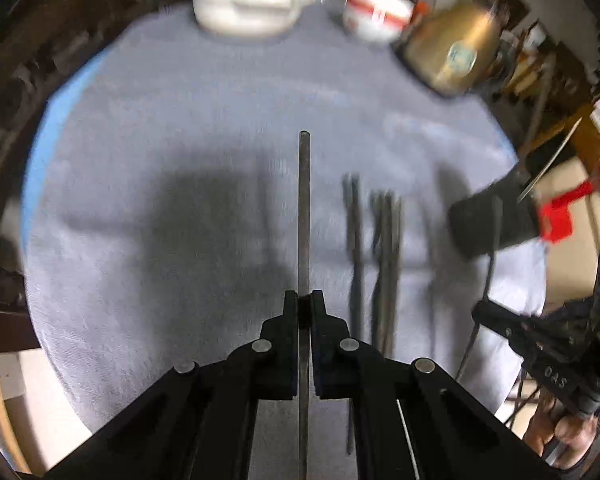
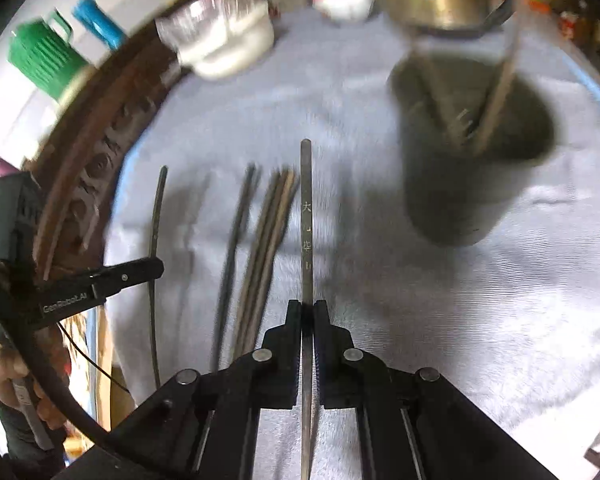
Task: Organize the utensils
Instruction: 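Lift both held chopsticks and carry them over the grey holder cup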
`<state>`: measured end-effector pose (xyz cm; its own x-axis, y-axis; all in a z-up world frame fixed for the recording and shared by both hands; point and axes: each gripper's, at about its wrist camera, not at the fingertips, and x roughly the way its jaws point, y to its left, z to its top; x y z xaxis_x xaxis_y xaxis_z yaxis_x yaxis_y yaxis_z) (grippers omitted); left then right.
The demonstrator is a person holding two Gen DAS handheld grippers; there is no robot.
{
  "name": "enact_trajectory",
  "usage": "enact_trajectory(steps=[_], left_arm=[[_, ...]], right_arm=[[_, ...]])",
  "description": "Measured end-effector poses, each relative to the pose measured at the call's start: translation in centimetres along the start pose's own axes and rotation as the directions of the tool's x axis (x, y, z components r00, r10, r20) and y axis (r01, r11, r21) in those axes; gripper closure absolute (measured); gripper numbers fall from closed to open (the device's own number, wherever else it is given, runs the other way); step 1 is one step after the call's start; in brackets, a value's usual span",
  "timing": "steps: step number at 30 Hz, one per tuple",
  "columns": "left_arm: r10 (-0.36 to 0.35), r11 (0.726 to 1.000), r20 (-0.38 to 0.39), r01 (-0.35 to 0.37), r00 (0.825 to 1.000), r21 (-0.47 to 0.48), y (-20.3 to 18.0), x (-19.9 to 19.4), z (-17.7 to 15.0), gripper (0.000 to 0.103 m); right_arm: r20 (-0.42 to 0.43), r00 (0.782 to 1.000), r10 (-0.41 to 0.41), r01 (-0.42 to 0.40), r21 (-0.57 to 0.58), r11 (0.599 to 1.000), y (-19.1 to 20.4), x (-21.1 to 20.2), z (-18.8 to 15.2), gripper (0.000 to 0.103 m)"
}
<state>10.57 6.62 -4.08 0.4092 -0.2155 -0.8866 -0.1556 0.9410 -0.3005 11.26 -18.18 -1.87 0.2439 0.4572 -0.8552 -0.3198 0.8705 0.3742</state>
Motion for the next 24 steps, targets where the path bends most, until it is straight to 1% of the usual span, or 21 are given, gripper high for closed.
enact_trajectory(steps=[1, 2, 3, 4, 5, 6, 7, 9, 10, 11, 12, 13, 14, 15, 17, 18, 20, 22, 24], left_arm=[[0.004, 1.000, 0.048, -0.004, 0.999, 0.001, -0.2, -0.9, 0.0, 0.098], [0.036, 0.999, 0.112, -0.036, 0.993, 0.000, 0.2, -1.4, 0.2, 0.098], [0.045, 0.999, 0.163, -0.045, 0.986, -0.004, 0.0, -2.2, 0.0, 0.098], [0.038, 0.999, 0.248, -0.037, 0.968, -0.010, 0.1, -3.3, -0.3, 0.098], [0.050, 0.999, 0.293, -0.047, 0.955, -0.016, -0.5, -3.8, -0.2, 0.098], [0.078, 0.997, 0.356, -0.073, 0.931, -0.029, -0.8, -4.3, -0.4, 0.098], [0.093, 0.996, 0.412, -0.088, 0.906, -0.033, -0.9, -4.6, -0.8, 0.098], [0.107, 0.994, 0.481, -0.097, 0.870, -0.046, -0.8, -4.4, -1.5, 0.098], [0.104, 0.995, 0.520, -0.090, 0.848, -0.053, -0.7, -4.8, -2.2, 0.098], [0.103, 0.995, 0.538, -0.087, 0.837, -0.056, -0.8, -4.6, -1.9, 0.098], [0.109, 0.994, 0.556, -0.089, 0.824, -0.063, -0.7, -4.5, -2.1, 0.098], [0.118, 0.993, 0.579, -0.095, 0.807, -0.071, -0.5, -4.3, -2.2, 0.098], [0.127, 0.992, 0.592, -0.106, 0.796, -0.070, -0.4, -3.9, -2.5, 0.098], [0.135, 0.991, 0.597, -0.120, 0.791, -0.064, -0.4, -3.5, -2.9, 0.098], [0.138, 0.990, 0.598, -0.130, 0.790, -0.057, -0.1, -3.4, -3.8, 0.098], [0.145, 0.988, 0.616, -0.144, 0.775, -0.052, -0.1, -3.6, -4.3, 0.097], [0.146, 0.988, 0.627, -0.150, 0.765, -0.047, 0.1, -4.9, -5.0, 0.097], [0.140, 0.989, 0.629, -0.140, 0.765, -0.050, 0.2, -5.4, -5.1, 0.097], [0.135, 0.990, 0.634, -0.134, 0.762, -0.049, 0.1, -6.8, -6.4, 0.096]], right_arm=[[0.063, 0.998, -0.001, 0.000, 0.007, 1.000, -0.1, -1.5, -0.4, 0.097], [0.109, 0.994, -0.005, 0.003, 0.015, 1.000, -0.5, -2.7, -0.8, 0.097], [0.161, 0.987, -0.003, -0.002, 0.027, 1.000, -0.6, -3.8, -1.0, 0.097], [0.229, 0.973, -0.017, 0.005, 0.053, 0.999, -1.0, -5.3, -1.5, 0.097], [0.277, 0.960, -0.043, 0.024, 0.069, 0.997, -1.1, -6.2, -1.9, 0.097], [0.329, 0.942, -0.069, 0.044, 0.083, 0.996, -1.3, -7.2, -2.1, 0.097], [0.383, 0.919, -0.093, 0.059, 0.100, 0.993, -1.6, -8.1, -2.6, 0.097], [0.488, 0.857, -0.163, 0.112, 0.131, 0.985, -2.3, -9.9, -3.8, 0.097], [0.520, 0.834, -0.185, 0.128, 0.142, 0.981, -2.6, -10.5, -4.1, 0.097], [0.555, 0.804, -0.214, 0.154, 0.154, 0.976, -2.7, -11.0, -4.4, 0.097], [0.578, 0.781, -0.234, 0.173, 0.159, 0.972, -2.8, -11.2, -4.4, 0.097], [0.600, 0.757, -0.258, 0.199, 0.164, 0.966, -2.8, -11.3, -4.7, 0.097], [0.610, 0.744, -0.272, 0.215, 0.166, 0.962, -2.8, -11.8, -4.8, 0.097], [0.621, 0.730, -0.285, 0.234, 0.165, 0.958, -2.6, -11.8, -5.1, 0.097], [0.626, 0.722, -0.294, 0.258, 0.151, 0.954, -2.1, -11.2, -5.7, 0.097], [0.636, 0.711, -0.300, 0.276, 0.140, 0.951, -1.8, -11.2, -6.0, 0.097], [0.644, 0.706, -0.295, 0.289, 0.118, 0.950, -1.2, -11.4, -6.5, 0.097], [0.648, 0.702, -0.294, 0.303, 0.102, 0.947, -0.6, -11.4, -7.0, 0.097], [0.651, 0.702, -0.289, 0.302, 0.095, 0.948, -0.3, -11.6, -7.7, 0.097]])
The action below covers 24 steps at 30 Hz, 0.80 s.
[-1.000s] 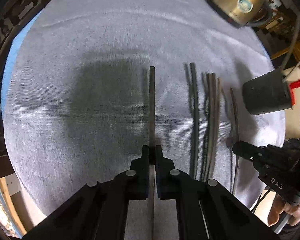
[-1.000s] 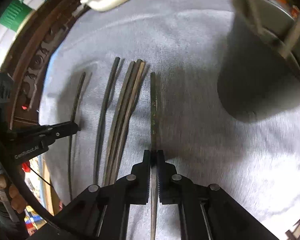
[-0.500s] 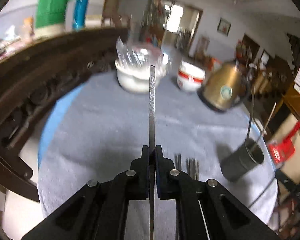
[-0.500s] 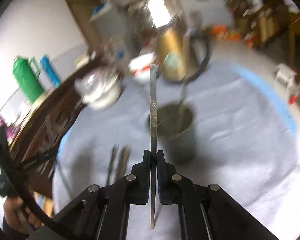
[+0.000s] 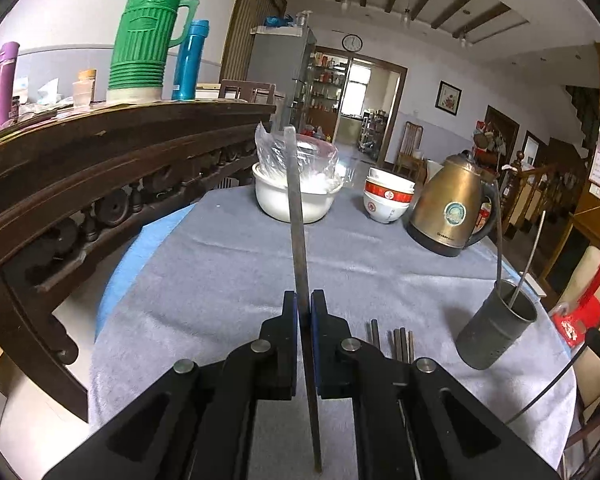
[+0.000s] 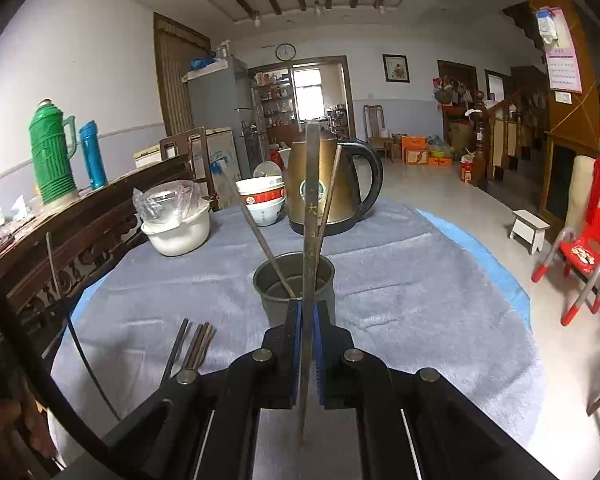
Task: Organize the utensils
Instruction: 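Lift both held chopsticks and carry them over the grey holder cup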
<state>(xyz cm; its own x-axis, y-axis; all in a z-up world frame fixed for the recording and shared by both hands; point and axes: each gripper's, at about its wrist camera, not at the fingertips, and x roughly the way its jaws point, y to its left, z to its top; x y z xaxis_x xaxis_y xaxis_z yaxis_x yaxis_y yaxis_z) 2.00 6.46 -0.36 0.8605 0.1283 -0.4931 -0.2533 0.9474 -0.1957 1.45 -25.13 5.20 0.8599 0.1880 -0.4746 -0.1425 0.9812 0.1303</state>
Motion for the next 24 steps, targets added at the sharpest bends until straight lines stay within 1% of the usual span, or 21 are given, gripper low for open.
enact_trajectory(steps=[6, 11, 16, 20, 24], left_arm=[[-0.017, 0.999, -0.004, 0.017, 1.000, -0.029, 1.1, -2.2, -0.4, 0.096], [-0.034, 0.999, -0.007, 0.034, 0.999, -0.029, 1.2, -3.1, -0.5, 0.095], [-0.061, 0.996, -0.017, 0.060, 0.998, -0.068, 1.3, -3.2, 0.4, 0.097], [-0.124, 0.984, 0.003, 0.124, 0.992, -0.129, 0.8, -3.4, 2.8, 0.097], [-0.215, 0.958, 0.041, 0.219, 0.976, -0.186, -0.7, -3.7, 5.9, 0.097]], right_arm=[[-0.002, 1.000, -0.001, 0.001, 0.029, 1.000, -1.1, -1.6, -1.1, 0.096], [-0.008, 1.000, 0.006, -0.006, 0.046, 0.999, -1.5, -1.9, -1.3, 0.096], [-0.012, 1.000, 0.020, -0.018, 0.085, 0.996, -2.1, -1.7, -1.2, 0.096], [0.006, 0.999, 0.033, -0.033, 0.122, 0.992, -2.7, -1.8, -0.2, 0.096], [0.070, 0.997, 0.038, -0.048, 0.153, 0.987, -3.6, -2.9, 2.0, 0.096]])
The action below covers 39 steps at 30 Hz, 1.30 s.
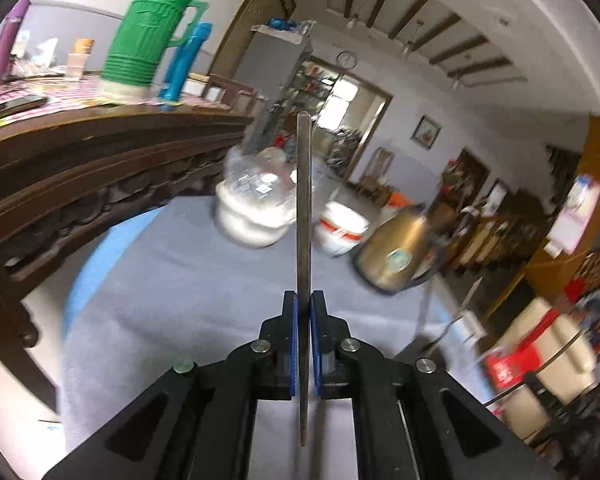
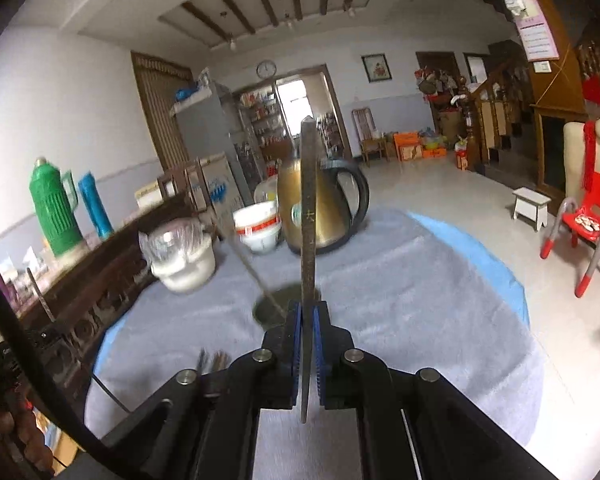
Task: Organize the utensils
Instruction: 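Lift both held chopsticks and carry them over the grey holder cup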
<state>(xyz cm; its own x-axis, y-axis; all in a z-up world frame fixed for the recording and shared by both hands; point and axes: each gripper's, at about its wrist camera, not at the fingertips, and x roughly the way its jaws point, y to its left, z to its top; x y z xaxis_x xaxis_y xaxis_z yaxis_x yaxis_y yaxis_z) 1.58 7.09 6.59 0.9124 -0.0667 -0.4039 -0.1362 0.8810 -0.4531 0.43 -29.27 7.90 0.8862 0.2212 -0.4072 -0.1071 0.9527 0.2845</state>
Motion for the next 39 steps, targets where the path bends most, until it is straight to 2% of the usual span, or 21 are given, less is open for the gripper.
enact_trajectory(steps=[4, 7, 11, 16, 22, 39], left_arm=[[-0.110, 0.992, 0.010, 0.110, 0.994, -0.053, -3.0, 1.1, 2.6, 0.097], [-0.148, 0.988, 0.034, 0.149, 0.988, -0.047, -5.3, 1.9, 3.8, 0.097], [-0.184, 0.982, 0.031, 0.186, 0.982, -0.045, -8.2, 4.1, 4.7, 0.097], [-0.196, 0.980, -0.002, 0.196, 0.981, -0.016, -10.9, 7.3, 4.4, 0.097], [-0.170, 0.984, -0.047, 0.172, 0.984, 0.041, -13.3, 11.3, 2.6, 0.097], [-0.077, 0.979, -0.074, 0.089, 0.994, 0.182, -15.2, 15.5, -1.1, 0.097]], right_arm=[[0.093, 0.995, 0.027, -0.031, 0.044, 0.999, -0.6, -1.5, 3.5, 0.096], [0.168, 0.985, 0.041, -0.052, 0.062, 0.997, -0.7, -2.4, 6.2, 0.096], [0.205, 0.978, 0.046, -0.058, 0.056, 0.997, -0.4, -1.6, 8.4, 0.096], [0.165, 0.985, 0.044, -0.052, 0.047, 0.998, 0.1, 1.9, 8.7, 0.096], [0.111, 0.994, 0.023, -0.027, 0.035, 0.999, -0.4, 5.3, 7.5, 0.096], [0.009, 1.000, 0.005, -0.005, 0.006, 1.000, -1.1, 10.7, 5.1, 0.096]])
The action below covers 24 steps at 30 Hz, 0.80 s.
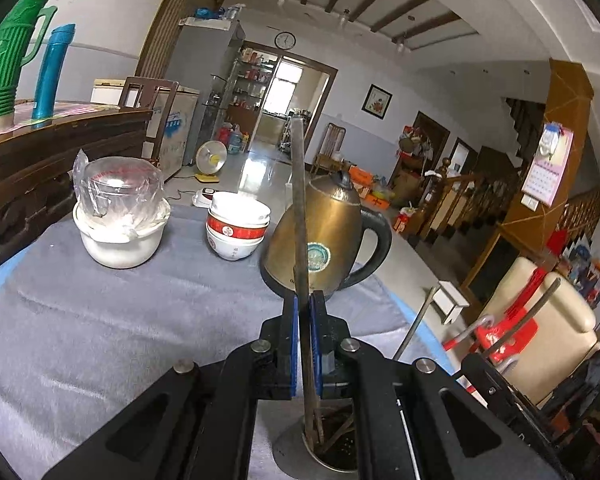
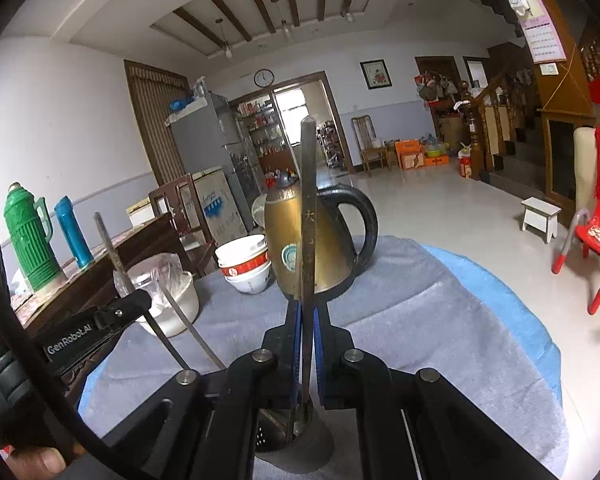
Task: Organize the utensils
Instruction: 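Lift both held chopsticks and carry them over the grey holder cup, then drop the chopsticks into the grey holder cup by opening both tools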
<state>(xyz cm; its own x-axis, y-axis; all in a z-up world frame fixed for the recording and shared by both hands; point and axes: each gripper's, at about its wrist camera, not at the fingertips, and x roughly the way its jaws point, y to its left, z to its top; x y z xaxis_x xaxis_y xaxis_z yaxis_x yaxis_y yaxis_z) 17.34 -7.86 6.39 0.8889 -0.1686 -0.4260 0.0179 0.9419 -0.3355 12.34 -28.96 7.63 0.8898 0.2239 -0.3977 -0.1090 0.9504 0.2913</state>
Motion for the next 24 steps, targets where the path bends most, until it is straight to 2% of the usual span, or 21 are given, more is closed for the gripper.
enact_trajectory(steps=[20, 23, 24], left_arm=[[-0.002, 0.994, -0.122, 0.015, 0.992, 0.106, -1.8, 1.9, -3.2, 0.097], [-0.006, 0.995, -0.137, 0.020, 0.991, 0.102, -1.6, 1.3, -3.0, 0.097], [-0.006, 0.995, -0.133, 0.020, 0.991, 0.100, -1.5, 1.0, -2.8, 0.092]], right_arm=[[-0.136, 0.990, 0.037, -0.038, -0.005, 0.999, 0.2, 2.3, -1.4, 0.095], [-0.155, 0.987, 0.035, -0.035, 0.002, 0.999, 0.0, 2.5, -1.4, 0.095], [-0.160, 0.986, 0.039, -0.038, 0.009, 0.999, -0.1, 2.5, -1.2, 0.095]])
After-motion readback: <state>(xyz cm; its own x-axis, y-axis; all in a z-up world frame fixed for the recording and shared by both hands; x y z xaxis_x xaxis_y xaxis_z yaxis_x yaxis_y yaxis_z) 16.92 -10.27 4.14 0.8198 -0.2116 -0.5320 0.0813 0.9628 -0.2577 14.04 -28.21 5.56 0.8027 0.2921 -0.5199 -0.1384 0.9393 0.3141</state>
